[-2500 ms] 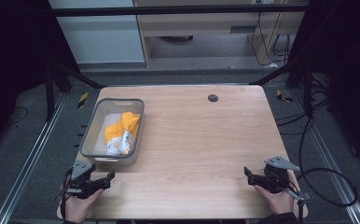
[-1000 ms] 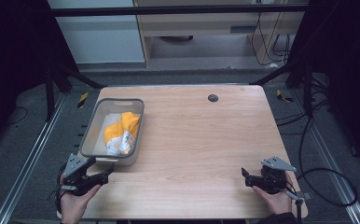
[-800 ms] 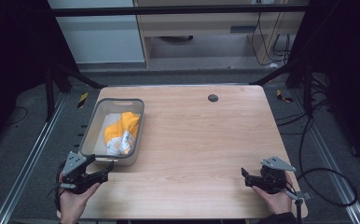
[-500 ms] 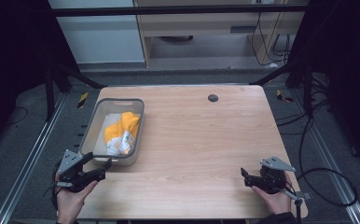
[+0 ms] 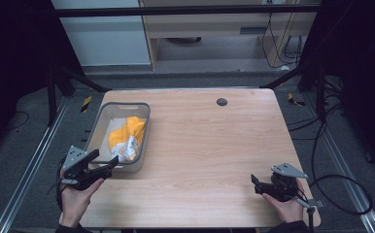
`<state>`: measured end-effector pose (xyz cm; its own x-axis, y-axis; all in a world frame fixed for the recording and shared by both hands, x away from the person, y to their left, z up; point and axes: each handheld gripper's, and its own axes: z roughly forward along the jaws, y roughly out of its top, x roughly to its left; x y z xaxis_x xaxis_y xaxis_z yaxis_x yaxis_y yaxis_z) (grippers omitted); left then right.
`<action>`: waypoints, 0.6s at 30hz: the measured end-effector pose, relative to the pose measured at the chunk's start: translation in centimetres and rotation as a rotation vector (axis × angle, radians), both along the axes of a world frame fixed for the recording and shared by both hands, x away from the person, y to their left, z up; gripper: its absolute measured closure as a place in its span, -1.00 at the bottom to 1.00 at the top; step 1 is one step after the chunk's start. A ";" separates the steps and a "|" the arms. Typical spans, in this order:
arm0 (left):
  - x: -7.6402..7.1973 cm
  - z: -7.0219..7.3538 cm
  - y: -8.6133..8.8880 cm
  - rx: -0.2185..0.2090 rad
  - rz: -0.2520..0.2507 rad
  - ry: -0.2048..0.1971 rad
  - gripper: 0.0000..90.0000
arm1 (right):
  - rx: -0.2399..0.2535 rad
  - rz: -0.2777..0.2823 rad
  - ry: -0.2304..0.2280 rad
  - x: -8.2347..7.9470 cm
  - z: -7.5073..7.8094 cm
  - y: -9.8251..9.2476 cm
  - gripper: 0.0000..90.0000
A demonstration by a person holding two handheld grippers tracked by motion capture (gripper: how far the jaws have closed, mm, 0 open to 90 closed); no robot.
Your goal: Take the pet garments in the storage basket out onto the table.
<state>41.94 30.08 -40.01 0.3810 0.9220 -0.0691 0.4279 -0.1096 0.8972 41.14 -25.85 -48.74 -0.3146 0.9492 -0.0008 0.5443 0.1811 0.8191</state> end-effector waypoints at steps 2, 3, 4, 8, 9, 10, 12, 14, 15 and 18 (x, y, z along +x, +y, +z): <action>0.3 0.1 -0.1 0.000 -0.002 0.000 -0.52 | 0.002 0.000 -0.001 0.0 0.0 0.0 -0.80; 0.4 0.1 -0.1 0.001 -0.004 0.001 -0.52 | 0.003 0.000 -0.002 0.0 0.0 0.0 -0.80; 0.4 0.1 -0.1 0.001 -0.004 0.001 -0.52 | 0.003 0.000 -0.001 0.0 0.0 0.0 -0.80; 1.0 0.5 -0.2 -0.007 -0.003 -0.003 -0.52 | 0.009 -0.001 0.003 0.1 0.0 0.0 -0.80; 1.2 0.8 -0.3 -0.009 -0.002 -0.004 -0.52 | 0.013 -0.002 0.006 0.0 0.1 0.0 -0.80; 1.2 0.8 -0.3 -0.009 -0.002 -0.004 -0.52 | 0.011 0.000 0.005 0.1 0.1 0.0 -0.80; 1.7 1.3 -0.4 -0.006 -0.002 -0.007 -0.52 | 0.005 0.002 0.001 0.1 0.0 0.0 -0.80; 1.9 1.4 -0.4 -0.004 -0.001 -0.007 -0.52 | 0.004 0.003 0.001 0.1 0.0 0.0 -0.80; 2.2 1.6 -0.5 0.001 -0.002 -0.005 -0.52 | 0.005 0.003 0.003 0.1 0.0 0.0 -0.80; 2.7 1.8 -0.7 0.007 -0.006 -0.001 -0.52 | 0.001 0.010 0.001 0.1 0.0 0.1 -0.80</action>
<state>44.60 29.37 -38.24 0.3864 0.9202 -0.0623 0.4266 -0.1184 0.8966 41.28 -25.79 -48.76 -0.3243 0.9460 0.0003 0.5434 0.1860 0.8186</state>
